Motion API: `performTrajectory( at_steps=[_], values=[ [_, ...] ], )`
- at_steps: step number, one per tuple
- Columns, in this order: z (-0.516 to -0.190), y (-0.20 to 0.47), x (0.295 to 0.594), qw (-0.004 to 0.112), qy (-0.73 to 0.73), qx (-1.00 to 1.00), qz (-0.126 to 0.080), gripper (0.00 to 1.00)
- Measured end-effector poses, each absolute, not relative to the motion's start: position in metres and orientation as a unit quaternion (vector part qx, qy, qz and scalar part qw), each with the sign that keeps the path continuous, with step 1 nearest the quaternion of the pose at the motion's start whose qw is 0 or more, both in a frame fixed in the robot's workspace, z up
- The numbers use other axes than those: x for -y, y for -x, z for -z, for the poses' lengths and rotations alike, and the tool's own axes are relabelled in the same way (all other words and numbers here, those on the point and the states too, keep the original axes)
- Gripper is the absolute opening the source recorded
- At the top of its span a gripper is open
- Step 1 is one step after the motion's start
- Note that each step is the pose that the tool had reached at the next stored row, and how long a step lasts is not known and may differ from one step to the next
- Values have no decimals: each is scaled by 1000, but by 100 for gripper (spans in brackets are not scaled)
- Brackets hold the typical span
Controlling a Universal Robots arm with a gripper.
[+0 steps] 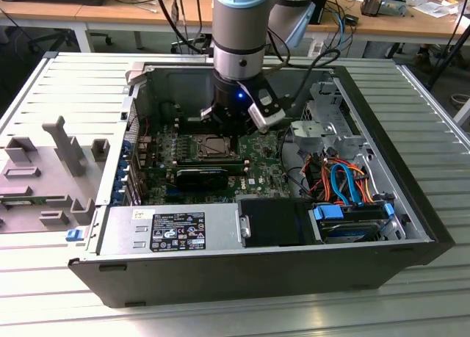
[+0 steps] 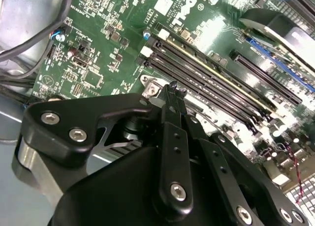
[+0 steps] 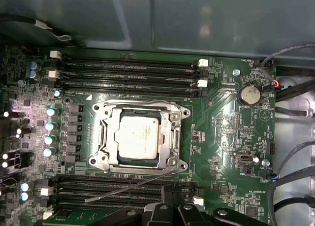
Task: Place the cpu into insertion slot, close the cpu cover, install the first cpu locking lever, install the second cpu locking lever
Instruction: 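Install the second cpu locking lever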
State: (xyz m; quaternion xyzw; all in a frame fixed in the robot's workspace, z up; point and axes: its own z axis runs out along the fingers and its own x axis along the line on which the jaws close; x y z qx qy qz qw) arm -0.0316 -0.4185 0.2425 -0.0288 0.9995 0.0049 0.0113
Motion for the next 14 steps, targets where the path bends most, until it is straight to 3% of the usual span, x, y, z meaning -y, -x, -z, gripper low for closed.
performTrajectory(
  at_steps=[14],
  values=[
    [-214, 32, 416, 11, 29, -1000, -5, 11]
  ],
)
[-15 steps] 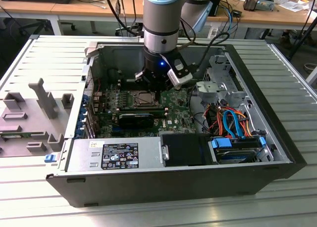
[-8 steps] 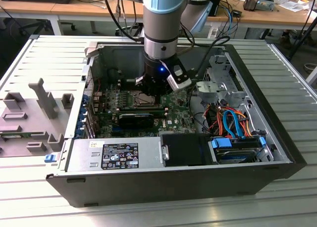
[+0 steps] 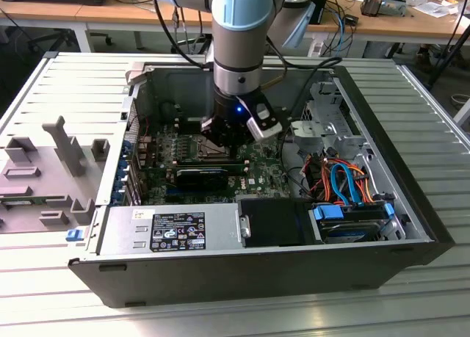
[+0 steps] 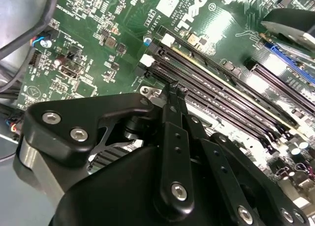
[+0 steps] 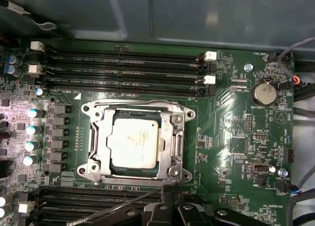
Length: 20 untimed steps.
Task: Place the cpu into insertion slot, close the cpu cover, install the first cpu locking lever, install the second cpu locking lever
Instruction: 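Install the second cpu locking lever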
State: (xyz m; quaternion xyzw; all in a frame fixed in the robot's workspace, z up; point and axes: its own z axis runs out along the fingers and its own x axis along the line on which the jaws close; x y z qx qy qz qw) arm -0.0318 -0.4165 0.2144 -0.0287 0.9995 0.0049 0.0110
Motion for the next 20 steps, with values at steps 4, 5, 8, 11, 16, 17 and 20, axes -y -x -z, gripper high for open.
performTrajectory(
  at_steps=[4, 5, 8, 11, 16, 17, 20],
  values=[
    [-213, 40, 418, 11, 29, -999, -8, 11],
    [-213, 42, 418, 11, 29, -999, -9, 11],
    [-213, 52, 419, 12, 29, -999, -16, 11],
    [-213, 61, 420, 13, 29, -999, -22, 11],
    [-212, 68, 422, 13, 41, -999, -31, 11],
    [-212, 69, 422, 13, 46, -998, -33, 11],
    [-212, 76, 424, 13, 50, -998, -34, 11]
  ],
)
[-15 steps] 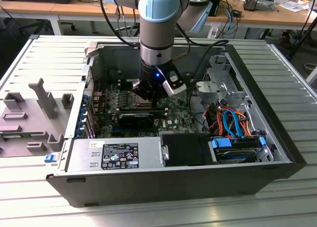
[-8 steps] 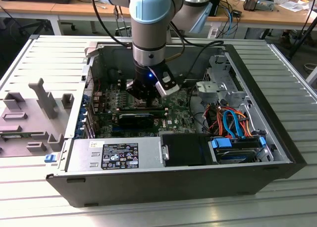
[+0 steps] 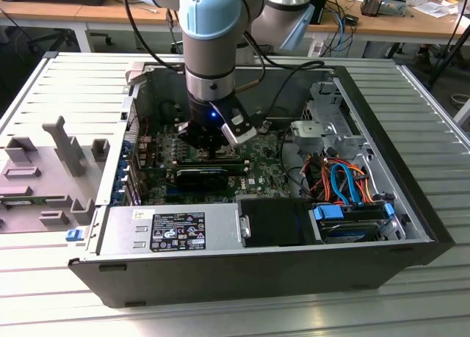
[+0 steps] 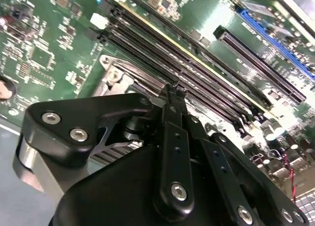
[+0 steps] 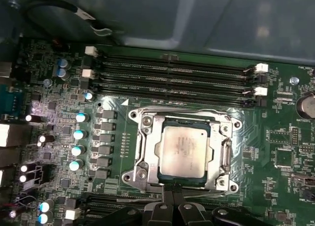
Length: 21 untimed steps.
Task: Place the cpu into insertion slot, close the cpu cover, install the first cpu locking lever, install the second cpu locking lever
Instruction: 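Install the second cpu locking lever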
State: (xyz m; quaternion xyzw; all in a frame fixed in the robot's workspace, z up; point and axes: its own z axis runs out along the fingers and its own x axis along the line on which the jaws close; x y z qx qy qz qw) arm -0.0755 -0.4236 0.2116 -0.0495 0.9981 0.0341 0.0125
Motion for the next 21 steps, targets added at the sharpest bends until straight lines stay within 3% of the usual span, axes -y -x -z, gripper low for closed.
performTrajectory(
  at_steps=[2, 8, 21],
  values=[
    [-212, 79, 425, 13, 50, -998, -34, 11],
    [-212, 86, 422, 13, 54, -998, 7, 11],
    [-211, 110, 415, 14, 54, -998, 7, 11]
  ],
)
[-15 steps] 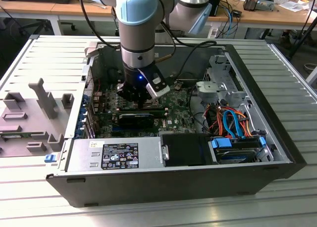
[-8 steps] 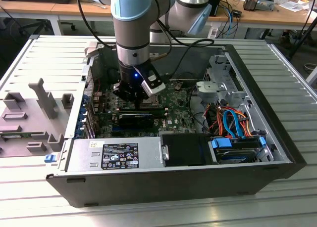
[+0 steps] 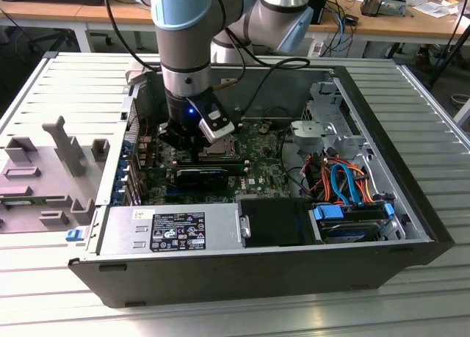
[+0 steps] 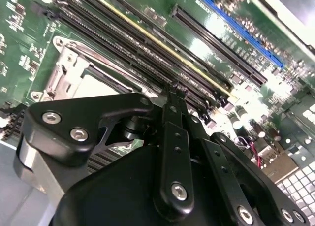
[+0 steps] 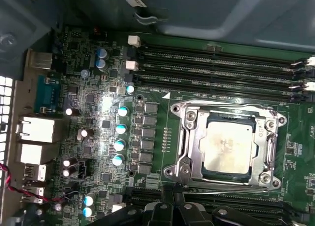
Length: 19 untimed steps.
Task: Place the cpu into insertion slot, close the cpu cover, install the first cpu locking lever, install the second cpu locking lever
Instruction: 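Install the second cpu locking lever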
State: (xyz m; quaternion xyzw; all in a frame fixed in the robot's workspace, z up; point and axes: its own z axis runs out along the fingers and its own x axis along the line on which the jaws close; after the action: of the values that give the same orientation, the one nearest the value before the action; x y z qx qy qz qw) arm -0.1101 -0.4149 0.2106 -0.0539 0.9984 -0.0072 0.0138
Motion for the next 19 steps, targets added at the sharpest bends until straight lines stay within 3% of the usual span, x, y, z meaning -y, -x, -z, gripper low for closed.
performTrajectory(
  at_steps=[19],
  values=[
    [-205, 118, 405, 14, 64, -998, 7, 11]
  ],
)
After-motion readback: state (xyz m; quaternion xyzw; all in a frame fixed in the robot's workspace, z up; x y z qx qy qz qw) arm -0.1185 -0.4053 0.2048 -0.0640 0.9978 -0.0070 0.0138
